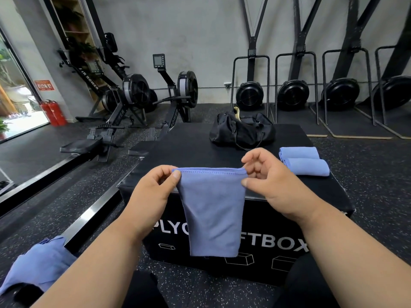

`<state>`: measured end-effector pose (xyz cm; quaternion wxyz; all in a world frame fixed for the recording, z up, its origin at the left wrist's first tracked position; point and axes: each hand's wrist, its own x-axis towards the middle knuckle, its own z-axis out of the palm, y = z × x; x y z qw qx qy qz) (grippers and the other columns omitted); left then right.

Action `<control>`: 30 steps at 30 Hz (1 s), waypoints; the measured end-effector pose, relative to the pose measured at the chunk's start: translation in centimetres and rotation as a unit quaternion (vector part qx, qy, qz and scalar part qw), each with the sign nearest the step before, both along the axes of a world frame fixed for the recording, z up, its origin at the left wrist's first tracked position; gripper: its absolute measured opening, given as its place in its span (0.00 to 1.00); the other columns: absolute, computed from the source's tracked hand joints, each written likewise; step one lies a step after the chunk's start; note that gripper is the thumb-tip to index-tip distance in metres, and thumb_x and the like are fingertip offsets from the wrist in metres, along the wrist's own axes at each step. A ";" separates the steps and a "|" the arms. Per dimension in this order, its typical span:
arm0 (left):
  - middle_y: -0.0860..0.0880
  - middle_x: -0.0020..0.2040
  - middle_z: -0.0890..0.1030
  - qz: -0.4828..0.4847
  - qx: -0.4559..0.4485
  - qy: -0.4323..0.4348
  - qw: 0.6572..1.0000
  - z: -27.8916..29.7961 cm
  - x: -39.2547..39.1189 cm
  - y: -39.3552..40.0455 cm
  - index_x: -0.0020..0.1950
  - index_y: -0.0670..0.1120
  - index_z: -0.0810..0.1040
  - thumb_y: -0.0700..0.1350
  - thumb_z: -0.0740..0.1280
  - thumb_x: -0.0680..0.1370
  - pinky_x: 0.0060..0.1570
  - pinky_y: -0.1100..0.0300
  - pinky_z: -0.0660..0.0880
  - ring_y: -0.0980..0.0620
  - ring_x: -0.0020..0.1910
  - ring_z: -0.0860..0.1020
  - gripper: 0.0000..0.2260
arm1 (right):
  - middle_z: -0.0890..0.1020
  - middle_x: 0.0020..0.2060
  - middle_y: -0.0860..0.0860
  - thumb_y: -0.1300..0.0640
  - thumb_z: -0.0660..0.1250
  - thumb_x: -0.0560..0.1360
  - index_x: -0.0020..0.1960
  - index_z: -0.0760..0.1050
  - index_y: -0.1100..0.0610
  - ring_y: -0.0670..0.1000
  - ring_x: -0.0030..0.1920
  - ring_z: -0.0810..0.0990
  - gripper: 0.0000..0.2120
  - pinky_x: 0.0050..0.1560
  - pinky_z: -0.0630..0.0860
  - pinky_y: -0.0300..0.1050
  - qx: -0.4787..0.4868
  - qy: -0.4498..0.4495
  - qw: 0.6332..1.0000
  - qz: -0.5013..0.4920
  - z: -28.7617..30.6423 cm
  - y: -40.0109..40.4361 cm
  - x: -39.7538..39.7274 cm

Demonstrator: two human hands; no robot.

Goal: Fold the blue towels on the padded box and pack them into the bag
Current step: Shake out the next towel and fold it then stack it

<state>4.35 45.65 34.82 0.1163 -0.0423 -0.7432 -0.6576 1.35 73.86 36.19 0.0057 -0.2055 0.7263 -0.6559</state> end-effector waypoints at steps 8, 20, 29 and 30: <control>0.51 0.40 0.78 -0.045 -0.006 0.003 0.999 0.8 -0.3 3.0 0.52 0.48 0.83 0.48 0.70 0.84 0.49 0.54 0.73 0.55 0.42 0.74 0.05 | 0.85 0.51 0.45 0.59 0.75 0.76 0.68 0.77 0.41 0.47 0.53 0.84 0.24 0.57 0.79 0.42 0.096 -0.038 0.994 0.023 -0.2 -1.0 0.2; 0.37 0.54 0.84 -0.153 0.040 -0.043 0.987 -0.8 0.3 2.5 0.63 0.54 0.82 0.49 0.74 0.77 0.58 0.50 0.79 0.48 0.53 0.83 0.14 | 0.77 0.38 0.46 0.55 0.68 0.81 0.46 0.77 0.54 0.45 0.38 0.73 0.06 0.42 0.70 0.48 0.219 0.028 0.973 0.064 1.5 -2.9 0.7; 0.46 0.51 0.86 -0.202 -0.092 -0.097 0.970 -5.9 2.0 2.5 0.52 0.49 0.85 0.44 0.74 0.81 0.56 0.62 0.76 0.56 0.51 0.81 0.01 | 0.84 0.47 0.50 0.59 0.67 0.82 0.52 0.80 0.49 0.44 0.45 0.79 0.06 0.53 0.79 0.54 0.224 0.057 0.969 0.086 4.4 -2.2 0.7; 0.47 0.51 0.85 -0.201 -0.092 -0.097 0.970 -6.2 2.0 2.6 0.50 0.50 0.85 0.45 0.74 0.81 0.57 0.61 0.76 0.56 0.51 0.81 0.00 | 0.85 0.48 0.51 0.59 0.66 0.82 0.51 0.80 0.49 0.44 0.45 0.79 0.07 0.53 0.79 0.54 0.214 0.056 0.971 0.087 4.6 -2.0 0.6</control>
